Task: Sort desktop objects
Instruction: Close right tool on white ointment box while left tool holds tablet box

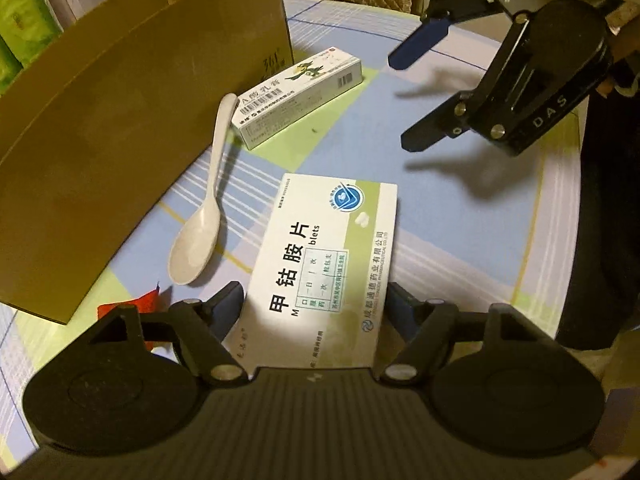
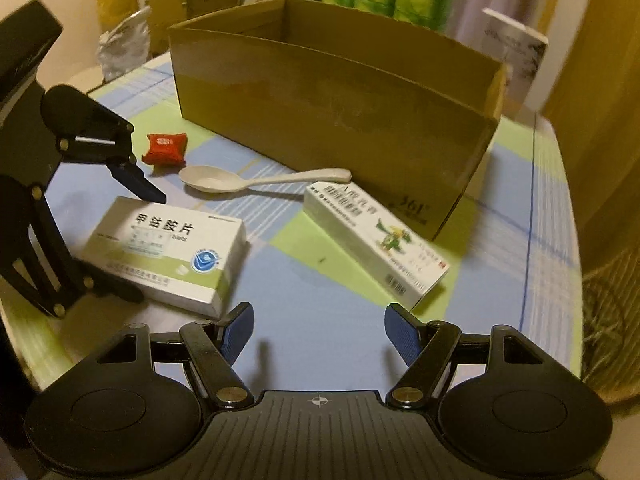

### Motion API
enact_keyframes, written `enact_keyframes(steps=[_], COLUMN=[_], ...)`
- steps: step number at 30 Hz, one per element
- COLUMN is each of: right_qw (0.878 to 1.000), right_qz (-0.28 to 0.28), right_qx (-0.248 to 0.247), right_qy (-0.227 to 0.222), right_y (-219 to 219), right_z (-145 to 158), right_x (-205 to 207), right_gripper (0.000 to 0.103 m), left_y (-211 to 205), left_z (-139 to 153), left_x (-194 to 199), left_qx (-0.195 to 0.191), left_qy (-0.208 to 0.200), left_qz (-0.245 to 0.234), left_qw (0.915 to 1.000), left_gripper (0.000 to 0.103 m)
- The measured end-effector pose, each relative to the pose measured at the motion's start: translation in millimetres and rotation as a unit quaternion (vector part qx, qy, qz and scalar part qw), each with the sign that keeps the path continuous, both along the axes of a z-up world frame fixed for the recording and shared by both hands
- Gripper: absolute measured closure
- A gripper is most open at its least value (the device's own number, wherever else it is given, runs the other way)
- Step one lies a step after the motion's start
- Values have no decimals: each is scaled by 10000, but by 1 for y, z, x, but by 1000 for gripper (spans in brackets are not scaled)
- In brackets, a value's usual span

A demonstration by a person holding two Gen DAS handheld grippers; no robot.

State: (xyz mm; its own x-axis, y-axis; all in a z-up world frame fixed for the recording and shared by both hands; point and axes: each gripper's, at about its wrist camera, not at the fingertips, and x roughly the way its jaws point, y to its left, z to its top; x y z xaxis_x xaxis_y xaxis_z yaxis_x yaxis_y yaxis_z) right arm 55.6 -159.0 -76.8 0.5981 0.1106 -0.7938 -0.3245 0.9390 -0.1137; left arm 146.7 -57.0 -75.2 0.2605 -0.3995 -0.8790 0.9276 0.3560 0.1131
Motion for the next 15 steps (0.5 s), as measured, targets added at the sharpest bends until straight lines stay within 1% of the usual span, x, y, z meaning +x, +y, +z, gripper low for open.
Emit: enact_keyframes(steps=[2, 4, 7, 9, 11, 15], right_qw=[9998, 9992, 9983, 9978, 9970, 9964], right_qz=[115, 217, 353, 466, 606, 797], right_qx=[-125, -249, -318, -352, -388, -298], right_qy=[-80, -223, -336, -317, -279, -12], right_y=[-2, -7, -15, -19, -22, -26], right_z=[1, 2, 4, 2, -1, -11], right_x=[5, 13, 29, 43, 55, 77], right_gripper=[33, 33, 33, 33, 33, 33], left_y=[1, 4, 11, 14, 11, 8], left_z=[1, 3, 4, 4, 3, 3], left_x=[2, 3, 2, 2, 3, 14], left_qx=[-3, -1, -59, -115, -96, -76], left_qy=[83, 140, 197, 229, 118, -8], left_qz=[151, 402, 1025, 1287, 1418, 1705], left_qw=[9999, 9991, 9945, 9914, 9898, 9853], left_gripper=[32, 33, 33, 33, 33, 33])
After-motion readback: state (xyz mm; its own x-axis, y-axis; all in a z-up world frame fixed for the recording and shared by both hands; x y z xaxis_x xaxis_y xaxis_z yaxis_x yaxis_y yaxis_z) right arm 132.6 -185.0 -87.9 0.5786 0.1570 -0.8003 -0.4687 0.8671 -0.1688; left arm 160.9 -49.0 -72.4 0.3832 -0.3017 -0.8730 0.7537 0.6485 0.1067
